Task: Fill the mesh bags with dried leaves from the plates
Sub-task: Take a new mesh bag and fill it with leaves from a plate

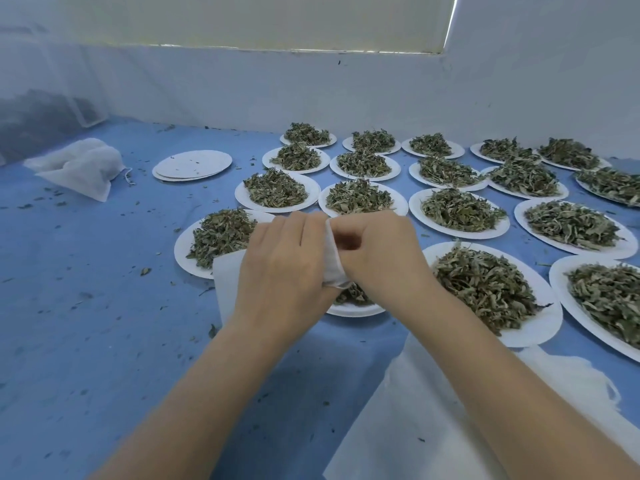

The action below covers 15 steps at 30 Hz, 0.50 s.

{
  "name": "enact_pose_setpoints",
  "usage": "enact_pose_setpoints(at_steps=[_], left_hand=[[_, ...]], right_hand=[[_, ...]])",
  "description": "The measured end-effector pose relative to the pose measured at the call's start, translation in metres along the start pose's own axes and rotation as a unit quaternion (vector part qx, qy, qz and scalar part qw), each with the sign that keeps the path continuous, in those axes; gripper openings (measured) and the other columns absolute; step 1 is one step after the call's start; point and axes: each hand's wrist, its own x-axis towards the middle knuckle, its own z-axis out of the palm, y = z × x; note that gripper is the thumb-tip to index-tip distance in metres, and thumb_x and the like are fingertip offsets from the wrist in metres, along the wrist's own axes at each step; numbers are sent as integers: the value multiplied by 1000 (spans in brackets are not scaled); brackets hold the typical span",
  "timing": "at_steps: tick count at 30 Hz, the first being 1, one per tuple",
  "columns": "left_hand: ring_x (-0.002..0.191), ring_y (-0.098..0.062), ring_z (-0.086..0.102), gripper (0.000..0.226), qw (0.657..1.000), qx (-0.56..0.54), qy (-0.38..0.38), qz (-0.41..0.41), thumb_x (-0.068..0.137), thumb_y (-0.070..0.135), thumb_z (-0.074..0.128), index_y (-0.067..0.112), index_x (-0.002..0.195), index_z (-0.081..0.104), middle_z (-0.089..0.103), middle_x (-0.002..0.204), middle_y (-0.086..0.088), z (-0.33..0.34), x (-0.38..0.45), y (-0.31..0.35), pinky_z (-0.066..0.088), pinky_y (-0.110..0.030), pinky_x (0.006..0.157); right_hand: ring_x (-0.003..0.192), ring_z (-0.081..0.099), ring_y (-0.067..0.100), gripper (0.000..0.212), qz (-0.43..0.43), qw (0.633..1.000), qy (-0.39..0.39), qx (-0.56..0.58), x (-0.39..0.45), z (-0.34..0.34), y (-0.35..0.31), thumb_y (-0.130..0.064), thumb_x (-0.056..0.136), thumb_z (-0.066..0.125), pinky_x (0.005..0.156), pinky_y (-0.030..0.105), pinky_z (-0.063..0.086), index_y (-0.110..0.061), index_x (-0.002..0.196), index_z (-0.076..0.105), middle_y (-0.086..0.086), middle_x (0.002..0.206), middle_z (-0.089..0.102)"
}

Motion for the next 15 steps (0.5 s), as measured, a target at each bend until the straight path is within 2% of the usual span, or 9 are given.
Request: enact_pose_setpoints(at_steps=[2, 6, 8, 10, 12, 14, 15], left_hand=[[66, -31, 58, 33, 1000, -21, -7, -11, 71, 23, 62, -2, 91, 63, 61, 77, -13, 0, -1, 3, 46, -39, 60], [77, -33, 62, 57, 998, -53, -34, -31, 73, 39, 48, -6, 107, 60, 63, 91, -15, -5, 3, 1, 51, -41, 66], [78, -33, 61, 63, 996, -67, -50, -43, 71, 42, 47, -7, 109, 58, 63, 93, -15, -7, 4, 0, 51, -43, 67], [73, -32, 60, 58, 993, -72, -71, -60, 69, 43, 46, -2, 104, 59, 62, 88, -13, -7, 4, 3, 50, -42, 63], [66, -32, 56, 42, 991, -57, -86, -80, 73, 38, 47, 2, 92, 58, 58, 78, -10, -8, 4, 4, 45, -37, 55], [63, -33, 55, 34, 989, -39, -96, -101, 73, 32, 53, 3, 90, 57, 57, 76, -10, -8, 4, 0, 40, -35, 54], [64, -34, 55, 36, 988, -31, -101, -109, 70, 32, 58, 3, 91, 56, 58, 78, -11, -9, 4, -4, 39, -35, 55]], right_hand=[[57, 30, 11, 27, -3, 1000, -21, -21, -1, 2, 0, -3, 75, 61, 52, 26, 28, -19, 54, 55, 4, 53, 42], [60, 37, 21, 12, -7, 999, -33, 16, 0, -5, 0, -8, 76, 60, 54, 29, 32, -3, 66, 59, 17, 59, 50], [60, 36, 15, 11, -4, 999, -39, 30, 2, -5, -1, -10, 75, 60, 54, 27, 33, -1, 69, 60, 18, 61, 52], [57, 36, 8, 10, 1, 999, -46, 15, 3, -5, -1, -9, 75, 58, 53, 24, 33, -3, 67, 61, 13, 58, 52], [53, 43, 4, 21, 9, 999, -40, 26, 5, -8, 3, -3, 77, 52, 53, 19, 36, -13, 65, 66, 2, 56, 57], [58, 60, 6, 36, 37, 998, -10, 57, 7, -16, 10, 0, 79, 49, 58, 18, 47, -26, 76, 73, -13, 64, 65], [63, 63, 7, 34, 44, 998, 1, 36, 8, -20, 15, -4, 82, 51, 59, 15, 48, -29, 81, 74, -17, 70, 67]])
